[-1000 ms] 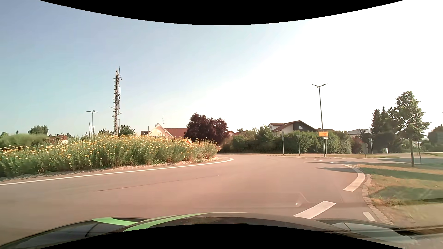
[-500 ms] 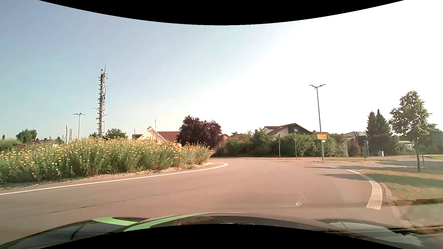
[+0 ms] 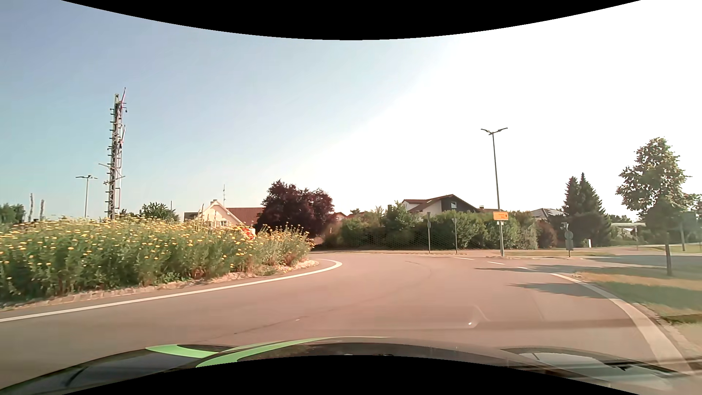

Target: Follow the waypoints while adhering to traffic rules and regulations

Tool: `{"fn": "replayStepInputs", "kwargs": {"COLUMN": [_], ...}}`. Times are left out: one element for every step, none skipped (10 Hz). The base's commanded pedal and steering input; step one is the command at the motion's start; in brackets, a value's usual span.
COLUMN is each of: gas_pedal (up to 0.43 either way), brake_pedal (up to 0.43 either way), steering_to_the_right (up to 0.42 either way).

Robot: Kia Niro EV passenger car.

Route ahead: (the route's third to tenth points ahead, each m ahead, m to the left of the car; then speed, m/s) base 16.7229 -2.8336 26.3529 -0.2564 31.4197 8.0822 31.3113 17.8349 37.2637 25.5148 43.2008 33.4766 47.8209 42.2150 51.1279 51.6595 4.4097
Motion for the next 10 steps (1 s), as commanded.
{"fn": "replayStepInputs", "kwargs": {"gas_pedal": [0.409, 0.409, 0.409, 0.409, 0.409, 0.409, 0.409, 0.390, 0.378, 0.370], "brake_pedal": [0.000, 0.000, 0.000, 0.000, 0.000, 0.000, 0.000, 0.000, 0.000, 0.000], "steering_to_the_right": [0.158, 0.158, 0.159, 0.158, 0.158, 0.156, 0.154, 0.138, 0.110, 0.081]}}
